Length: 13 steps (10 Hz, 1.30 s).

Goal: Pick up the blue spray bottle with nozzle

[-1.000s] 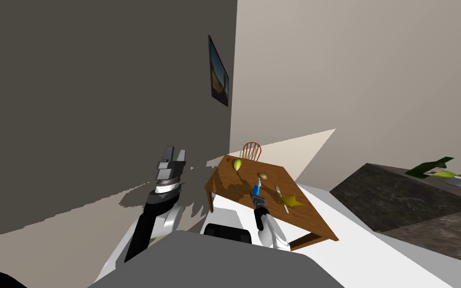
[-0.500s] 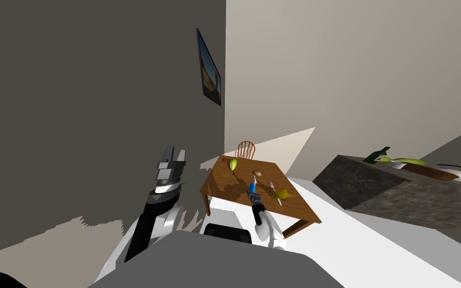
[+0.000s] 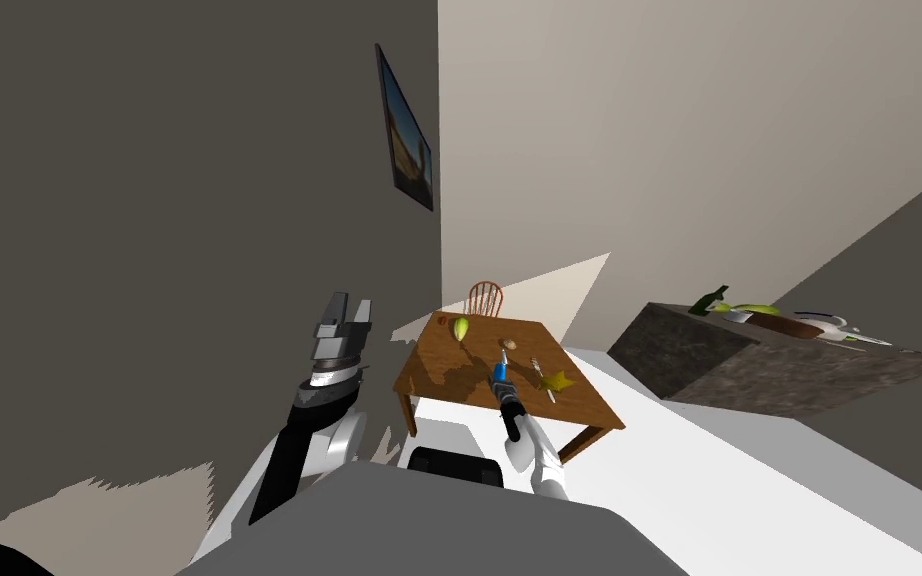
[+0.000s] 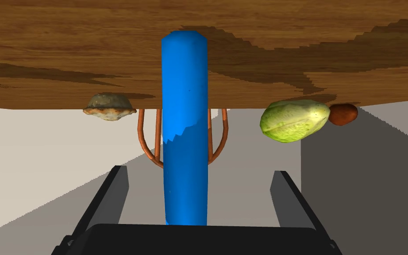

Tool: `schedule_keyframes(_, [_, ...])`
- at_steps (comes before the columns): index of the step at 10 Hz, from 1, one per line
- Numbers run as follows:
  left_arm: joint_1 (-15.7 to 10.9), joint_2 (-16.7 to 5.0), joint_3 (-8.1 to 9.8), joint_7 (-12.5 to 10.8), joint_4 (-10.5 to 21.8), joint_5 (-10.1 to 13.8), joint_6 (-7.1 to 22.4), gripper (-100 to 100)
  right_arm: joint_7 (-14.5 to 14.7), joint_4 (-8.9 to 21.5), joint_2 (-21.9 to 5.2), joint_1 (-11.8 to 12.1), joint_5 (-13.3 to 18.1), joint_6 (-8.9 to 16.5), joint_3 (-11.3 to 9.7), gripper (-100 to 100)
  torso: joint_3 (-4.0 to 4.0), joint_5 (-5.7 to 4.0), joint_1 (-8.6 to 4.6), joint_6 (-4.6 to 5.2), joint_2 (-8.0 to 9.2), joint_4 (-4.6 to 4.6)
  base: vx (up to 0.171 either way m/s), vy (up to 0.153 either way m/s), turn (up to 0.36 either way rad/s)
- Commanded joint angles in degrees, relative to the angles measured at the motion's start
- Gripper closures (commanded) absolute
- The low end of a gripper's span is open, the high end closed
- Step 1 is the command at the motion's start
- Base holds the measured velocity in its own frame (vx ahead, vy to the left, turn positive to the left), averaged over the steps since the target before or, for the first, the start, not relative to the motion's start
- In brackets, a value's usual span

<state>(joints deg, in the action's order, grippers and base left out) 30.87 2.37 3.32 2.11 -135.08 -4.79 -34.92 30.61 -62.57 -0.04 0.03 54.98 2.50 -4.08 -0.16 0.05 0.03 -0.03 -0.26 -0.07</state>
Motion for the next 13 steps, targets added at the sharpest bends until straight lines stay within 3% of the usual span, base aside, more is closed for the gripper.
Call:
schedule_keyframes(1, [0.0,0.0,0.00,0.0,0.0,0.0,0.0,0,2.9,1.3,0.8,-0.5,-1.4,-2.5,1.8,-100,0.00,0.00,0.00,0.00,0.00,0.00,0.008,0.029,-0.088])
schedule_keyframes(3, [0.0,0.0,-0.01,0.0,0.0,0.0,0.0,0,6.1,1.3,0.8,-0.5,-1.4,-2.5,1.8,-100,0.04,-0.01,-0.07,-0.05,0.07,0.02,-0.001,0.003,0.026])
schedule_keyframes(4, [0.0,0.0,0.00,0.0,0.0,0.0,0.0,0,7.7,4.2,1.4,-3.4,-4.3,-5.3,2.1,-100,0.05,-0.03,-0.12,-0.04,0.08,0.02,0.014,0.016,-0.328])
schedule_keyframes(6, [0.0,0.0,0.00,0.0,0.0,0.0,0.0,0,11.4,4.3,1.4,-3.5,-7.2,-6.0,2.1,-100,0.01,0.00,0.01,-0.02,0.01,0.00,0.010,0.034,-0.205])
schedule_keyframes(8, [0.0,0.0,-0.01,0.0,0.0,0.0,0.0,0,14.3,4.3,1.4,-3.5,-7.7,-6.0,2.1,-100,0.04,-0.02,-0.08,-0.05,0.07,0.02,0.000,0.003,0.017])
schedule_keyframes(9, [0.0,0.0,0.00,0.0,0.0,0.0,0.0,0,16.2,7.2,2.0,-6.3,-10.4,-8.9,2.4,-100,0.05,-0.03,-0.13,-0.05,0.08,0.02,0.013,0.017,-0.335])
schedule_keyframes(11, [0.0,0.0,0.00,0.0,0.0,0.0,0.0,0,19.4,7.2,2.0,-6.4,-13.7,-9.5,2.4,-100,0.01,0.00,0.00,-0.01,0.02,0.00,0.009,0.037,-0.217])
schedule_keyframes(13, [0.0,0.0,-0.01,0.0,0.0,0.0,0.0,0,22.4,7.2,2.0,-6.4,-14.0,-9.5,2.4,-100,0.04,-0.02,-0.08,-0.06,0.06,0.02,-0.001,0.002,0.036])
